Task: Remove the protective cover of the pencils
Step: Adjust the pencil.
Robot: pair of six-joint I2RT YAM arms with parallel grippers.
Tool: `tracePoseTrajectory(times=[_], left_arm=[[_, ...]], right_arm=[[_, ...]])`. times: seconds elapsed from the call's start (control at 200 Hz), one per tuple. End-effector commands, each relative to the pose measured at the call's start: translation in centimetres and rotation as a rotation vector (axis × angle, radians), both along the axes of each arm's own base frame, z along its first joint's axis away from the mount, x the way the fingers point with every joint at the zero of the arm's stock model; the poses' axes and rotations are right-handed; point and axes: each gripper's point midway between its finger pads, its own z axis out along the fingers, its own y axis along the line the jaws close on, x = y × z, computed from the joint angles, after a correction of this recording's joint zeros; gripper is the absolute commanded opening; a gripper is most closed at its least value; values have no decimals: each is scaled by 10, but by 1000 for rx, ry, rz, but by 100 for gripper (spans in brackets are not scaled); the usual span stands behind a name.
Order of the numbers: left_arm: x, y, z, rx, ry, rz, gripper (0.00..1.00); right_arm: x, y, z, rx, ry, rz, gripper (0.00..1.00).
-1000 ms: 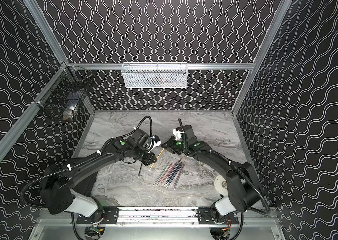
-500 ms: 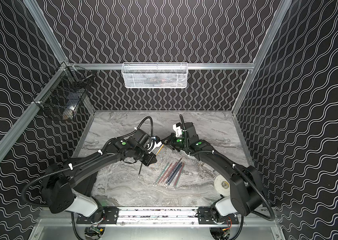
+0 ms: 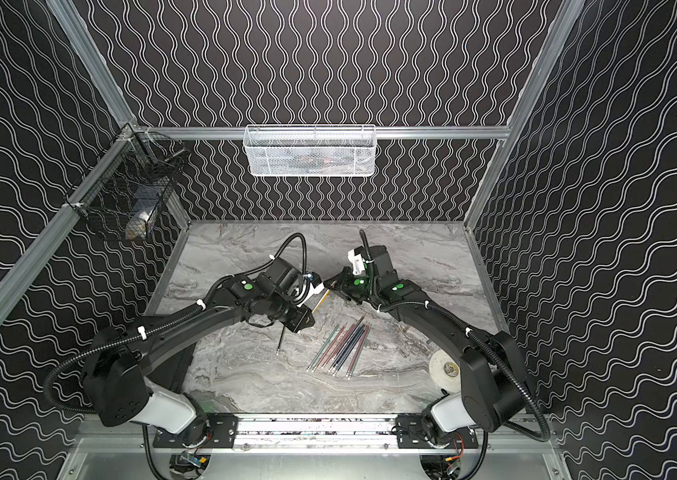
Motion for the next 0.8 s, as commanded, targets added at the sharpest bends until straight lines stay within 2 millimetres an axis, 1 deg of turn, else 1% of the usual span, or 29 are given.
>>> tracePoseTrajectory(times=[0.0, 0.12, 0.185, 0.23, 0.25, 0.28, 0.295, 0.335, 0.415, 0.475, 0.55, 0.66, 0.725, 0.796], left_arm=[[2, -2, 4, -12, -18, -5, 14], [1, -3, 3, -13, -9, -10, 0], [0, -5, 4, -28, -1, -18, 0], [0, -6, 4, -31, 0, -15, 0], [0, -5, 5, -33, -1, -11, 0], [0, -5, 5, -35, -3, -6, 0], [1, -5, 5, -34, -4, -3, 0], [3, -4, 5, -26, -12, 12, 0], [7, -4, 8, -29, -18, 71, 0], [6, -11, 10, -48, -20, 119, 0], [4, -24, 14, -61, -50, 160, 0], [2, -40, 20, -81, -85, 180, 0], [1, -41, 23, -75, -102, 180, 0], [0, -37, 27, -59, -124, 169, 0]], right_arm=[[0, 0, -6, -5, 9, -6, 1], [-1, -1, -8, -5, 14, -9, 1], [-1, -1, -10, -6, 17, -9, 1], [-2, -1, -10, -3, 17, -7, 5], [-3, -1, -10, -3, 18, -6, 8], [-4, -1, -9, -1, 17, -4, 19], [-5, -2, -8, 0, 17, -3, 26], [-6, -3, -5, -2, 8, 0, 36], [-12, -10, 9, -26, -26, 12, 53], [-16, -22, 20, -86, -73, 2, 60], [-21, -44, 32, -180, -134, -38, 64], [-31, -75, 37, -289, -174, -91, 65], [-38, -88, 35, -325, -166, -97, 65], [-46, -96, 32, -353, -149, -93, 65]])
